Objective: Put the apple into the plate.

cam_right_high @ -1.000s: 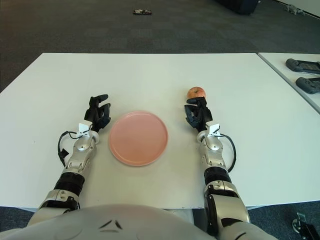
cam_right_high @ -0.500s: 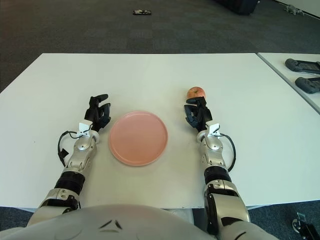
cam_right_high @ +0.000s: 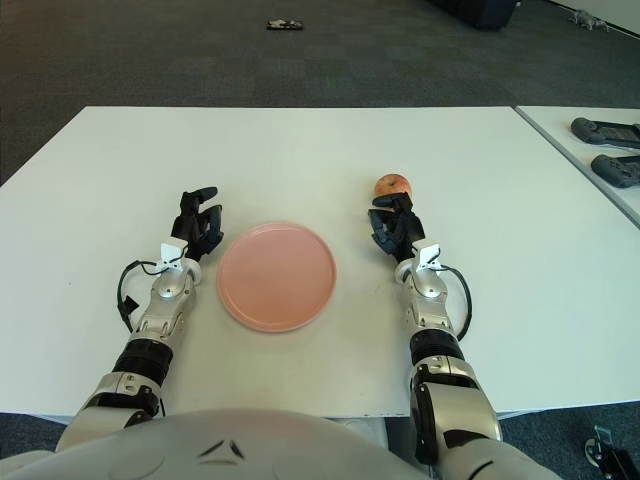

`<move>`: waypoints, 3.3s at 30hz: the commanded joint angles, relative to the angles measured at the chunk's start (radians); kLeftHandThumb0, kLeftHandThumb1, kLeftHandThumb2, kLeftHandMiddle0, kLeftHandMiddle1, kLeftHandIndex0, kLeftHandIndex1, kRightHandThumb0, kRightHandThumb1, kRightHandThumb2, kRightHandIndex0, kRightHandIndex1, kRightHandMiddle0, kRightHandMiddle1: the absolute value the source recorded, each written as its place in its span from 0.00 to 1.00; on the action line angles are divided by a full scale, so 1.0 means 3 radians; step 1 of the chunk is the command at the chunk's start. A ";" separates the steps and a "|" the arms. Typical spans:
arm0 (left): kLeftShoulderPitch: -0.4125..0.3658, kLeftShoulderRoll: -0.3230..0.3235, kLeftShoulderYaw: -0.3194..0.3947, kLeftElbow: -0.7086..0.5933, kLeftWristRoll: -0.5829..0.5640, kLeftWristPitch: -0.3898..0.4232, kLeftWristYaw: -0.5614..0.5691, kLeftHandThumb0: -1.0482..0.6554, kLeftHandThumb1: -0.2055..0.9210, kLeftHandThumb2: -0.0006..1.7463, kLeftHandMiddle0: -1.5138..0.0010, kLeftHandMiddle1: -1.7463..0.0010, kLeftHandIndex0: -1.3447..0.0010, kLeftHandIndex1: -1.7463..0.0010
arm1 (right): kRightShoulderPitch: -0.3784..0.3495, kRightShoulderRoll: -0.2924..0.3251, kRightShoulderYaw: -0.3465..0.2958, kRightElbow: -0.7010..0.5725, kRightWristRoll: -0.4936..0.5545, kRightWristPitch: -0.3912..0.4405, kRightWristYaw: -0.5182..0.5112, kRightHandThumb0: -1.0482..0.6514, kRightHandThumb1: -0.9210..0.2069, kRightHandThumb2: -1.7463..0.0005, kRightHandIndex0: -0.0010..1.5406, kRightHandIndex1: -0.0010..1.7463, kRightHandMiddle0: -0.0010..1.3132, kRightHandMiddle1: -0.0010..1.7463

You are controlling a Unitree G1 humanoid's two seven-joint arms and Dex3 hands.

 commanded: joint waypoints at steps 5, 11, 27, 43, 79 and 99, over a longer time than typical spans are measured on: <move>0.0001 -0.0025 -0.0008 0.0157 0.0027 0.0099 0.0060 0.16 1.00 0.36 0.82 0.56 0.98 0.30 | 0.0077 -0.0011 -0.0027 0.0229 0.0012 0.0167 0.0037 0.41 0.00 0.73 0.22 0.71 0.19 0.97; -0.0019 -0.0040 -0.0008 0.0171 0.0026 0.0102 0.0079 0.16 1.00 0.36 0.82 0.56 0.98 0.30 | 0.0051 -0.0028 -0.0045 0.0273 0.0017 0.0159 0.0059 0.41 0.00 0.73 0.22 0.71 0.19 0.97; -0.0037 -0.0053 0.0008 0.0175 -0.0017 0.0105 0.0054 0.15 1.00 0.36 0.83 0.57 0.98 0.30 | 0.0025 -0.0053 -0.0074 0.0326 0.0022 0.0144 0.0095 0.41 0.00 0.73 0.22 0.71 0.19 0.97; -0.0062 -0.0057 0.0024 0.0202 -0.0029 0.0064 0.0062 0.15 1.00 0.35 0.82 0.55 0.97 0.30 | -0.0319 -0.0714 -0.0660 0.0388 -0.0246 -0.0559 -0.1659 0.40 0.15 0.57 0.00 1.00 0.22 1.00; -0.0220 -0.0017 0.0022 0.0459 0.0022 0.0007 0.0108 0.15 1.00 0.36 0.82 0.54 0.97 0.29 | -0.0413 -0.0748 -0.0570 0.0593 -0.0236 -0.0664 -0.1750 0.40 0.15 0.57 0.00 1.00 0.22 1.00; -0.0233 -0.0034 0.0077 0.0510 -0.0096 -0.0045 0.0038 0.16 1.00 0.34 0.83 0.55 0.99 0.30 | -0.0426 -0.0741 -0.0542 0.0617 -0.0237 -0.0676 -0.1777 0.40 0.15 0.57 0.00 1.00 0.22 1.00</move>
